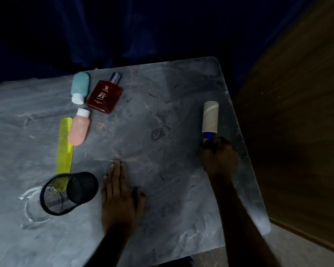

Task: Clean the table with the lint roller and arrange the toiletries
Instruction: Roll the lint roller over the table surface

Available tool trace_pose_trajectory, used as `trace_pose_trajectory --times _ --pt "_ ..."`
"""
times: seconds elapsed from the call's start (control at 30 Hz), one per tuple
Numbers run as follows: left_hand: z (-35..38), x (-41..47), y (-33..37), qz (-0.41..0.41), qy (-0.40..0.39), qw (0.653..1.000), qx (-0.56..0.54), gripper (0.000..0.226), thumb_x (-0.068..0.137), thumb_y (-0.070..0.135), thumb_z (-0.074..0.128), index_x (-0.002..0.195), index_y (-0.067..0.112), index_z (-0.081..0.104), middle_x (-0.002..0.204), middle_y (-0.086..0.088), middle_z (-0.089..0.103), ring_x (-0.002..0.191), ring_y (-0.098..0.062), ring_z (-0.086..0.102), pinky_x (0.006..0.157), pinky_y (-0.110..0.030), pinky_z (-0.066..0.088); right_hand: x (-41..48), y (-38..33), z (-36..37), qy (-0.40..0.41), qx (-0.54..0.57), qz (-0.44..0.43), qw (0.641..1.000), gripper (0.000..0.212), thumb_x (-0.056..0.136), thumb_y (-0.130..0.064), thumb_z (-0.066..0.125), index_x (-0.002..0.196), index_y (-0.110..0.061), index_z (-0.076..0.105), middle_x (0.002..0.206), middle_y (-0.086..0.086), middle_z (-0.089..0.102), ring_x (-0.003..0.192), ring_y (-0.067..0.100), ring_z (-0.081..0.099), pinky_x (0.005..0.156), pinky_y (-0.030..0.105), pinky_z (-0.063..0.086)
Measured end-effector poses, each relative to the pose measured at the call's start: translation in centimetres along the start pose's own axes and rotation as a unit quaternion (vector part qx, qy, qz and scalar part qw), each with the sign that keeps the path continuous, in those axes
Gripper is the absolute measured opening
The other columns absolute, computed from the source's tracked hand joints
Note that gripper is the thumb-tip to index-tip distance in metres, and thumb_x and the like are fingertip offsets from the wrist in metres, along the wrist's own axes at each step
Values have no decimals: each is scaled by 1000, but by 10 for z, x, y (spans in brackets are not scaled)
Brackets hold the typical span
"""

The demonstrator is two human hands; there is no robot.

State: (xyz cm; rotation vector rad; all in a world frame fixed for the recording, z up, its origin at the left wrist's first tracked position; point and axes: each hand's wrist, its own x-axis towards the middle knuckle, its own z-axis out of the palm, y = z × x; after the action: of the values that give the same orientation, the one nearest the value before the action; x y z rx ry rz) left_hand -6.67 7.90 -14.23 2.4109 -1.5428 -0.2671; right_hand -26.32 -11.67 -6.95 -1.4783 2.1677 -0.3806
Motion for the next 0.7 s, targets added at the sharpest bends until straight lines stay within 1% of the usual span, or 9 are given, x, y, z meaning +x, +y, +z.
trace_pose_trajectory --times 0.1,0.2,0.3,0.37,0.43,0.5,0.6,0.7 --pt "2 0 -2 9 -3 1000 4 84 94 40 43 167 2 27 177 -15 24 160 -39 29 130 -56 27 1 9 -9 19 -6 -13 1000 29 95 -31 65 117 -12 67 114 10 71 107 25 66 85 31 46" --pt "3 0 -6 15 -5 1000 10 84 94 39 43 166 0 27 176 -16 24 159 -42 31 130 -56 27 1 17 -17 -8 -15 5 1000 33 96 -26 62 126 -11 63 123 11 67 115 27 63 93 35 47" --pt "4 0 -6 18 -3 1000 13 84 94 40 43 166 -1 28 176 -18 25 159 -42 32 130 -56 26 4 27 -20 -5 -25 11 1000 34 95 -22 63 127 -10 63 122 14 68 113 29 64 92 37 49" --pt "4 0 -5 21 3 1000 13 84 94 39 43 165 -2 28 175 -19 27 159 -43 32 130 -56 25 4 30 -23 -10 -34 6 999 37 95 -22 62 130 -10 62 124 14 67 114 30 64 95 41 51" --pt "4 0 -5 21 7 1000 15 84 94 39 44 165 -2 28 174 -20 28 158 -43 32 130 -55 24 4 32 -27 -22 -38 7 999 38 96 -21 61 133 -10 59 127 14 65 116 29 63 96 42 51" --pt "4 0 -5 22 10 1000 18 84 94 39 44 165 -3 29 174 -20 29 157 -44 33 130 -55 24 4 32 -28 -21 -29 18 999 40 97 -21 61 135 -9 58 129 15 64 117 30 62 97 43 51" --pt "3 -1 -4 15 16 1000 12 84 93 39 45 164 -2 31 173 -21 31 156 -44 34 129 -55 24 3 33 -28 -17 -14 44 999 42 98 -20 60 138 -8 54 133 18 61 122 33 60 102 48 50" --pt "2 -1 -3 12 17 1000 11 84 91 38 46 165 -1 31 173 -20 32 155 -43 34 128 -56 27 3 33 -30 -34 -29 27 999 38 101 -26 54 136 -10 55 131 16 62 120 31 60 102 47 50"
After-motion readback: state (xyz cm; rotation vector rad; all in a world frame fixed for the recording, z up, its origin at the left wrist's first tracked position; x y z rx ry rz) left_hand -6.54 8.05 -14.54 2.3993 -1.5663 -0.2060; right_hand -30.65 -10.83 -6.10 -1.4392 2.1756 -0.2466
